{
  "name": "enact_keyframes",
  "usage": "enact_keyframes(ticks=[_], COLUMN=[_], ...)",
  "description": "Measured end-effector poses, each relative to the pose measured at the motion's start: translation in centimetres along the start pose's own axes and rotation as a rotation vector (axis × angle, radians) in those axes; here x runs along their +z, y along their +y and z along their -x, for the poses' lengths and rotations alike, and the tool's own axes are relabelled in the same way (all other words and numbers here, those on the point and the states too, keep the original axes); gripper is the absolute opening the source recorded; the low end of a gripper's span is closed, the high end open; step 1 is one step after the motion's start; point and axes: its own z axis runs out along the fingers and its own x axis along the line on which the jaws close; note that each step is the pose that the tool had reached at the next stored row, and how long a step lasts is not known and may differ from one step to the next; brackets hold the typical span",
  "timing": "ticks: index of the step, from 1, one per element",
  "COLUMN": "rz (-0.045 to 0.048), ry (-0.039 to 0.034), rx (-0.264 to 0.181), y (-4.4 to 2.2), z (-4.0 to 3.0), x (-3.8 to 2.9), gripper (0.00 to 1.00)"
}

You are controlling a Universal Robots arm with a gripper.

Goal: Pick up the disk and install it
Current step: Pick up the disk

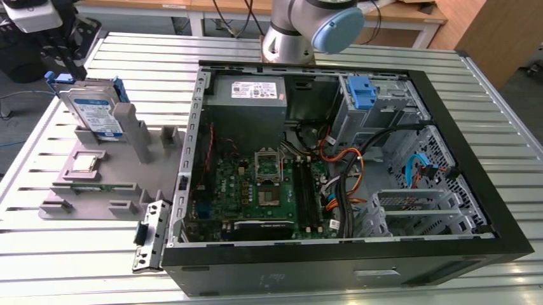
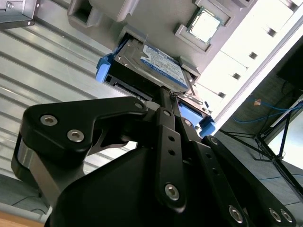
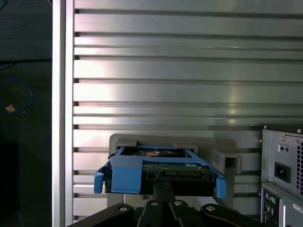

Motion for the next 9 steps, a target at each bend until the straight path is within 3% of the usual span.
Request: enact_keyframes(ticks=[9], rz=[0.0032], ry=[-0.0021], rx=[-0.11], y=[0.0], z=[0.0], x=[0.01], gripper=[0.1])
